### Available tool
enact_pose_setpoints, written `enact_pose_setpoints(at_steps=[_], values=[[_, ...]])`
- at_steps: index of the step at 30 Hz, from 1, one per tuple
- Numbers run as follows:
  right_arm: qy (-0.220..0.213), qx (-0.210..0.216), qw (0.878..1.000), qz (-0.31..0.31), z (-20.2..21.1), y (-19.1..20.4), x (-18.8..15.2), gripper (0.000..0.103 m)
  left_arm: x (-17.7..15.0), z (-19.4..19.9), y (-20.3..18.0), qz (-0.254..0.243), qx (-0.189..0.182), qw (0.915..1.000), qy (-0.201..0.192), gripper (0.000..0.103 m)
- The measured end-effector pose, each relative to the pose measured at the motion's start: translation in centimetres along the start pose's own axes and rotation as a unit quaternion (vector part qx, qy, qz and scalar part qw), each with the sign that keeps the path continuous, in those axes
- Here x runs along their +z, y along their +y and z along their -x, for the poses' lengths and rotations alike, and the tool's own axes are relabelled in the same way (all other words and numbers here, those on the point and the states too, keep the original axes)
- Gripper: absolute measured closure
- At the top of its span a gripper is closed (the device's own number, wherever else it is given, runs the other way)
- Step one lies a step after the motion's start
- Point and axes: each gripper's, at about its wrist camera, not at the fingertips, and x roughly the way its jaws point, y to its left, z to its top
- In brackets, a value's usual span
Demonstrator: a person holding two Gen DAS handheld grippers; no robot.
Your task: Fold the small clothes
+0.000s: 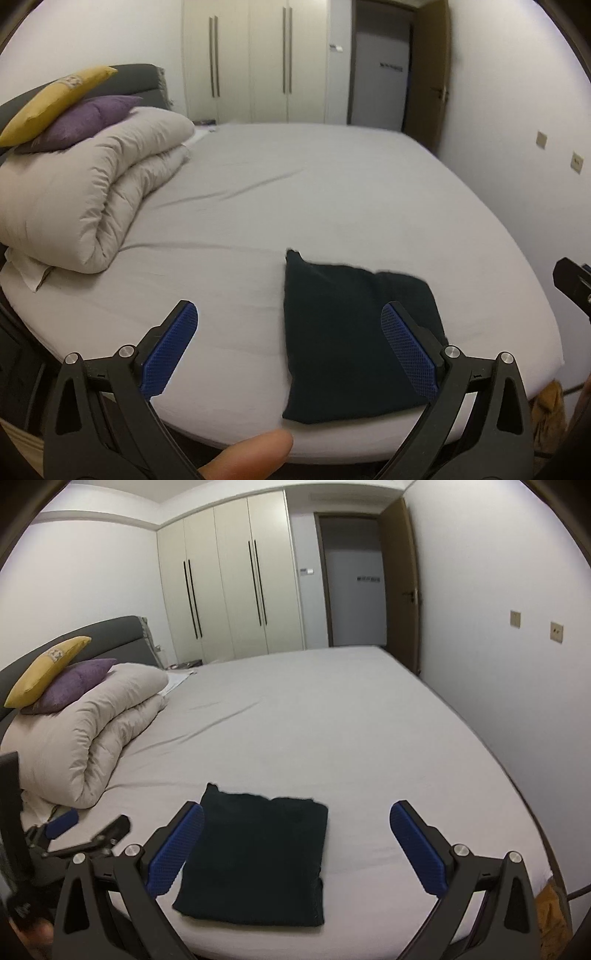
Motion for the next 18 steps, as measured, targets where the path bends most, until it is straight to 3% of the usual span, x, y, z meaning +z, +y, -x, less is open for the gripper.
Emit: enact_pose_setpoints(at_steps=[3, 9, 18], values=[[0.035, 0.022, 0.999, 0.01, -0.9, 0.2, -0.2, 0.0, -0.7, -1.2, -0.5, -0.007, -0.004, 0.9997, 0.025, 0.001], [0.105, 0.013, 0.994, -0.028, -3.4, -1.1, -1.0, 0.0, -2.1, -3.3, -1.0, -0.008, -0.009, 0.9984, 0.055, 0.001], [0.141, -0.003, 0.99, -0.006, -4.9, -0.3, -2.4, 0.0, -2.6, -4.5, -0.4, 0.002, -0.011, 0.9974, 0.071, 0.001]])
